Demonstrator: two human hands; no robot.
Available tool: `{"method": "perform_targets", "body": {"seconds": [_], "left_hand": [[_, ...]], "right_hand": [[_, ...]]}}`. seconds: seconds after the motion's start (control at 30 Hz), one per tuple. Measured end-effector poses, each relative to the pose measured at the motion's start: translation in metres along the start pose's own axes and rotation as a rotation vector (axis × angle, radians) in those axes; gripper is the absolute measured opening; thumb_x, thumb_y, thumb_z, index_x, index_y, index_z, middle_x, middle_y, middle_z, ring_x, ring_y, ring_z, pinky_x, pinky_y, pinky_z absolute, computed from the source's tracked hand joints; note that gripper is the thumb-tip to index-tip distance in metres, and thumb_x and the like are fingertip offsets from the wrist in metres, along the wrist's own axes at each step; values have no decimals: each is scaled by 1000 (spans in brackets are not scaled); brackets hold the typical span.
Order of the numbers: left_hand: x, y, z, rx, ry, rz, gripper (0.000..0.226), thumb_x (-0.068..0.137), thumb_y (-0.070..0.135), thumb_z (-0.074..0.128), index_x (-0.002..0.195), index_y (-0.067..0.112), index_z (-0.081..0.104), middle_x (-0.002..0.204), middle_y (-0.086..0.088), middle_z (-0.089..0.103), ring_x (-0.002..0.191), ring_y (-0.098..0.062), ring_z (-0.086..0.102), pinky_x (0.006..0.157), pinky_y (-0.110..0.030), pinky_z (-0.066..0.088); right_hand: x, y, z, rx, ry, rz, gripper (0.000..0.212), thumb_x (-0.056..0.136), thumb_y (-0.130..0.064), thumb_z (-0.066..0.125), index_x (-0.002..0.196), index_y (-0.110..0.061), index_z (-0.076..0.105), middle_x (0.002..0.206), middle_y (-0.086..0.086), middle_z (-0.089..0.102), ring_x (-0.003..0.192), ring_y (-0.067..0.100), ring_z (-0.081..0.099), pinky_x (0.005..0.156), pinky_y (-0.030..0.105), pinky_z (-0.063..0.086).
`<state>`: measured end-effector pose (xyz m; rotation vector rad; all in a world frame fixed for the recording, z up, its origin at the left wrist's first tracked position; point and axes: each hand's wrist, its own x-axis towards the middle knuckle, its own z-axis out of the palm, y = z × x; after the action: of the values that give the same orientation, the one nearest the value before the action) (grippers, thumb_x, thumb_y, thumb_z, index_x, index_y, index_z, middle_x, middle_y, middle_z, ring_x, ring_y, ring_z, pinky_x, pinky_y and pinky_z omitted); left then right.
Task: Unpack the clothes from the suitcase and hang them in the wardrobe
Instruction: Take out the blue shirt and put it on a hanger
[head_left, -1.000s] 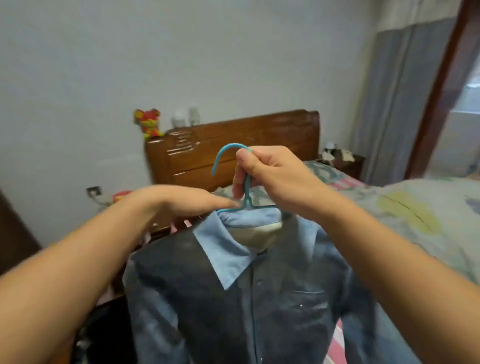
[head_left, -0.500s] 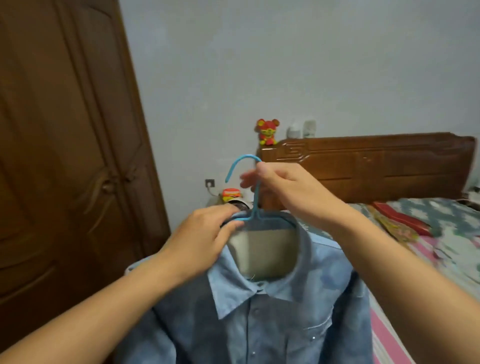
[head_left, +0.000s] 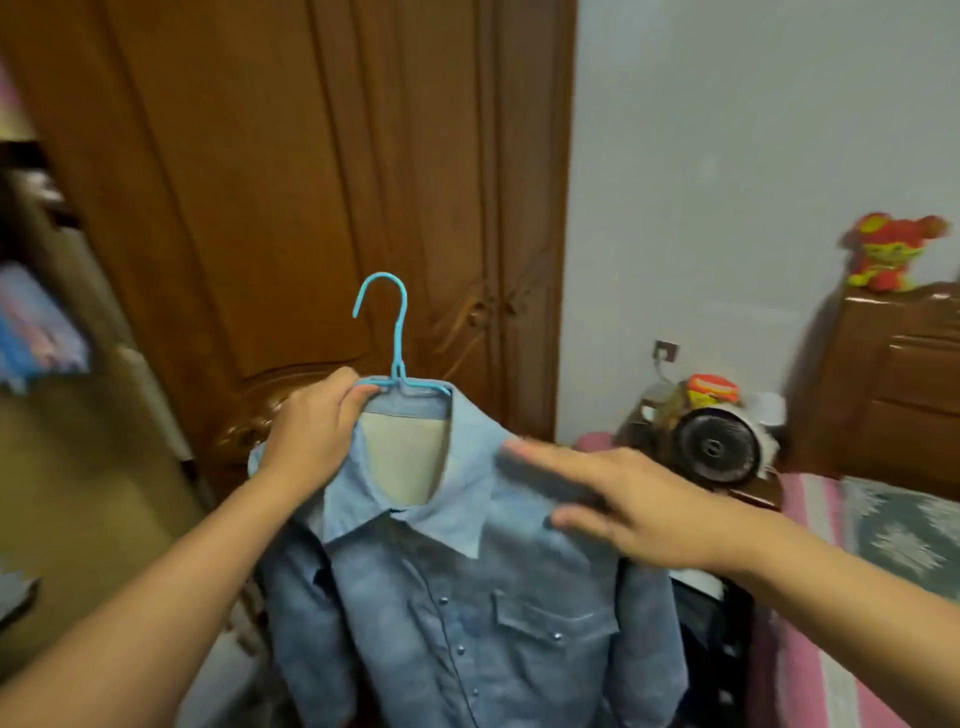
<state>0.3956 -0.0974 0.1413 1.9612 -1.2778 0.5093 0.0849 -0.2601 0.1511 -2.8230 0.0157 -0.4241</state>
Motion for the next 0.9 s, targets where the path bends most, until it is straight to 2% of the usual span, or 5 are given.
{"method": "perform_targets", "body": {"seconds": [0.2, 0.4, 0.53, 0.7, 0.9], "left_hand": [[-11, -36, -57, 22, 99, -183, 22, 103, 32, 54, 82, 24, 59, 76, 1, 63, 75, -24, 61, 66, -38, 45], [-44, -82, -141, 277, 219, -342, 30, 95, 47, 53, 103, 24, 70, 94, -4, 68, 90, -26, 63, 80, -40, 50], [-108, -127, -226, 839, 288, -541, 38, 90, 28, 64, 126, 15, 62, 120, -18, 56, 113, -41, 50, 95, -51, 46], [-163, -181, -335, 1350, 102, -694, 46, 79, 19, 71, 123, 9, 63, 132, -27, 51, 127, -46, 41, 106, -53, 36], [-166, -224, -342, 1592, -139, -664, 52, 96, 26, 40, 144, 8, 47, 155, -27, 32, 145, -47, 21, 121, -57, 5]], "right_hand": [[67, -5, 24, 491, -108, 4, 46, 98, -20, 63, 137, -43, 56, 139, -23, 56, 132, -2, 48, 114, 35, 40], [141, -49, 51, 597, -106, -104, 67, 91, -8, 71, 135, -52, 49, 135, -31, 55, 131, -5, 47, 112, 26, 41], [202, -103, 86, 394, -109, -219, 83, 87, -7, 74, 145, -48, 31, 143, -24, 45, 135, -3, 38, 107, 3, 25], [283, -172, 160, 406, -126, -192, 84, 87, -4, 67, 153, -39, 29, 144, -15, 49, 135, 2, 41, 99, 1, 21], [378, -242, 204, 373, -115, -198, 80, 89, -3, 55, 156, -35, 25, 134, 7, 62, 123, 18, 58, 88, 6, 31]]}}
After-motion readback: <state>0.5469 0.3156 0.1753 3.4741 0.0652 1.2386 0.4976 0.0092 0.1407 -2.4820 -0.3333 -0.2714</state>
